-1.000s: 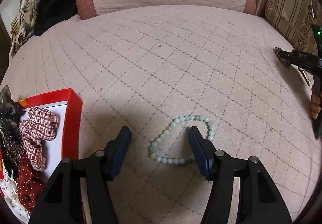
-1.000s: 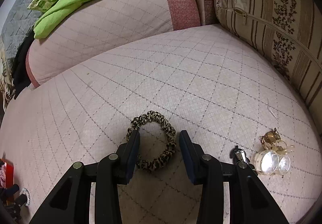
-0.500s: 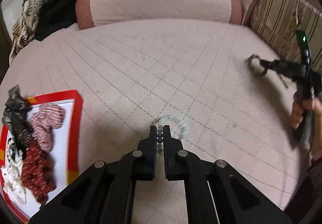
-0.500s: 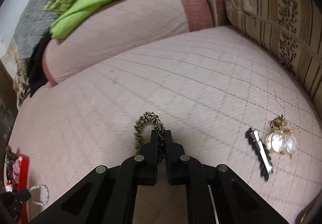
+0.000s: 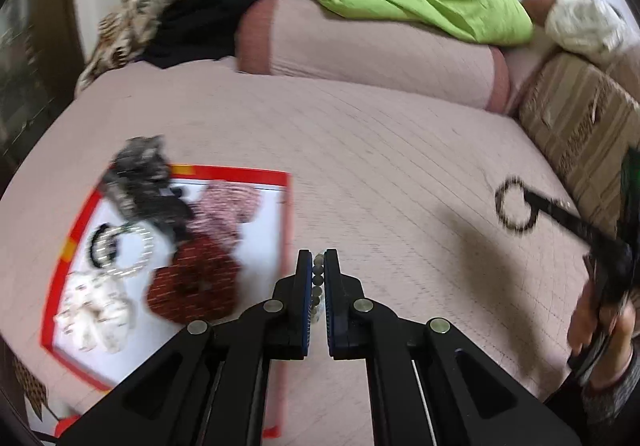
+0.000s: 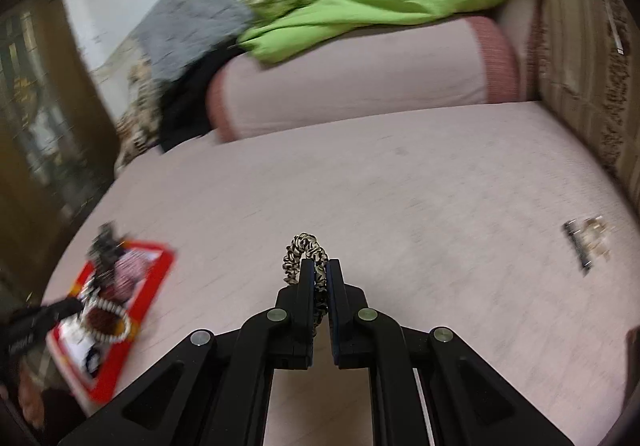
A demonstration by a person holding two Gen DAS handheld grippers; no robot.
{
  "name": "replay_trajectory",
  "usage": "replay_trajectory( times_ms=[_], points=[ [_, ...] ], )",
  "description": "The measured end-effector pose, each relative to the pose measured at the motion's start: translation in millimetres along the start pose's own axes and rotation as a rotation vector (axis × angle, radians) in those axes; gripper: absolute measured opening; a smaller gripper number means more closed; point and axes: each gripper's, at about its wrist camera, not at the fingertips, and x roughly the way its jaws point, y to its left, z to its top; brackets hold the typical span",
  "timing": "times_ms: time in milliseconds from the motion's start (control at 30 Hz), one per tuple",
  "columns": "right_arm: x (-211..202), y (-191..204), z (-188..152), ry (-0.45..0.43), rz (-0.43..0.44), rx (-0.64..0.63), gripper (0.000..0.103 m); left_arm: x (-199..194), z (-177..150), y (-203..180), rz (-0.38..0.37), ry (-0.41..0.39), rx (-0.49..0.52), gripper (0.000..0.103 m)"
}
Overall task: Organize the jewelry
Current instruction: 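Grasp jade bracelet with left tool while right tool grasps gold beaded bracelet, then lower both bracelets into the tray and open both tools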
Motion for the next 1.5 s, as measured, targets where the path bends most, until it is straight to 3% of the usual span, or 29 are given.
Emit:
replay_trajectory(
  times_ms=[267, 567, 733, 1000, 1100, 1167, 1233, 1300, 1400, 1500],
  points=[
    [9, 107, -37, 0.114, 0.182, -0.106, 0.007, -32, -19, 77, 0.061, -0.01, -0.144, 0.005],
    [38, 215, -64, 0.241, 0.343, -0.212, 0.007, -6, -62, 152, 0.15, 0.096, -0.293, 0.005],
    [64, 249, -82, 0.287, 0.308, -0.288, 0.007, 9, -76, 166, 0.131, 0.124, -0.31, 0.005],
    [92, 258, -99, 0.328, 0.244, -0.34, 0.009, 4, -79, 161, 0.165, 0.093, -0.264, 0.006],
    [89, 260, -99, 0.32, 0.243, -0.349, 0.017, -4, -76, 155, 0.203, 0.064, -0.237, 0.006],
    [83, 261, -99, 0.3, 0.231, -0.363, 0.034, -10, -73, 150, 0.226, 0.046, -0.222, 0.012],
    [75, 262, -97, 0.275, 0.222, -0.371, 0.041, -19, -70, 144, 0.252, 0.014, -0.206, 0.035],
    [65, 260, -95, 0.249, 0.214, -0.378, 0.041, -31, -67, 137, 0.277, -0.026, -0.19, 0.046],
    [52, 253, -93, 0.222, 0.201, -0.374, 0.041, -46, -61, 122, 0.306, -0.065, -0.149, 0.048],
    [39, 240, -91, 0.211, 0.19, -0.349, 0.042, -59, -58, 106, 0.322, -0.103, -0.111, 0.058]
  ],
)
